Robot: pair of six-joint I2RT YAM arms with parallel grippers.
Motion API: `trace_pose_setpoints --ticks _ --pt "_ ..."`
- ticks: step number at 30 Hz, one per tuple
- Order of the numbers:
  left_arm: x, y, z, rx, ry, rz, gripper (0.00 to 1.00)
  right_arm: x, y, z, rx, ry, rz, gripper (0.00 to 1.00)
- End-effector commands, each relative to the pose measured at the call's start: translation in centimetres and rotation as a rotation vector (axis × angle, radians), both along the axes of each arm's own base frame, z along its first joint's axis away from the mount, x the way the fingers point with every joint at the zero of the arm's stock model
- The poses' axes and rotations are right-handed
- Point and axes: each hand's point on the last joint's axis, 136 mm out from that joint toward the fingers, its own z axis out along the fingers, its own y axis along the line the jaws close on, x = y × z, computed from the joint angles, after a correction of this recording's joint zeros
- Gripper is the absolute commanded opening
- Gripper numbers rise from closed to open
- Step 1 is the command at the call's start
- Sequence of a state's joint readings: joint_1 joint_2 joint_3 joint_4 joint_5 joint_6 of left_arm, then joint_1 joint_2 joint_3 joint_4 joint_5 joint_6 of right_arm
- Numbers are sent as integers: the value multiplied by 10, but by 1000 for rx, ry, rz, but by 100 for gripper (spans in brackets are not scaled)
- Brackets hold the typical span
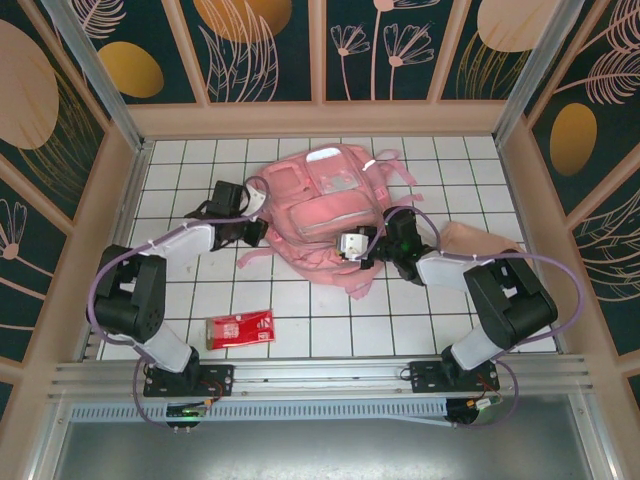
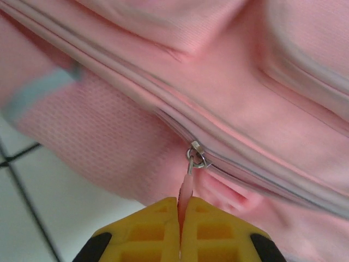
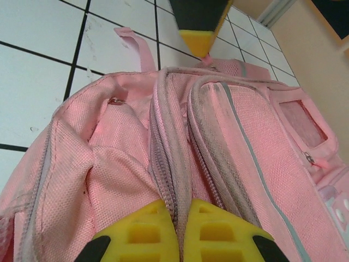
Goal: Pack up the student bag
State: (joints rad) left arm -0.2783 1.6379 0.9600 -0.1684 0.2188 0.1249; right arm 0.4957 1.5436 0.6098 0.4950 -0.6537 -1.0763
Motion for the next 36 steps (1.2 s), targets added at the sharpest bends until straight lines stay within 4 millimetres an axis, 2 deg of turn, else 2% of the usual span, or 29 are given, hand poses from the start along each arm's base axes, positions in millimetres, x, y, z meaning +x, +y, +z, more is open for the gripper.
trace_pose_setpoints --ticks 1,5,7,8,10,12,14,15,17,19,22,23,24,27,30,36 --pt "52 86 6 153 -74 334 0 -6 -4 14 5 -40 18 0" --pt "82 96 -10 161 -57 370 0 -18 2 19 9 -43 52 0" --pt "90 88 -11 136 -57 328 0 -20 7 27 40 -29 45 0" --pt "92 80 -7 107 -64 296 6 -19 10 33 61 -17 35 0" --pt "84 55 15 18 -115 156 28 -16 13 51 141 9 -3 24" --pt "67 32 50 -65 -224 -2 37 -13 11 70 224 12 -51 41" --pt "33 3 80 -120 -347 -251 43 -7 4 89 297 4 -129 50" --pt "12 -11 85 -120 -392 -372 47 -1 -2 99 339 5 -190 53" --pt "-7 -31 90 -70 -435 -481 57 9 -18 123 444 18 -324 70" --pt "-16 -52 87 -20 -415 -558 57 23 -44 147 586 60 -510 98" --pt "-20 -83 79 28 -390 -622 57 56 -113 172 830 184 -970 99" --pt "-26 -94 72 44 -388 -668 57 64 -139 173 871 231 -1140 99" --pt "-33 -106 65 62 -393 -722 58 69 -165 164 884 289 -1306 99" --pt "-38 -127 46 131 -392 -777 59 70 -214 128 841 471 -1583 99" --pt "-25 -134 32 192 -379 -726 60 65 -225 98 730 614 -1657 99" --pt "-16 -146 19 246 -396 -738 62 49 -206 62 620 770 -1596 95"
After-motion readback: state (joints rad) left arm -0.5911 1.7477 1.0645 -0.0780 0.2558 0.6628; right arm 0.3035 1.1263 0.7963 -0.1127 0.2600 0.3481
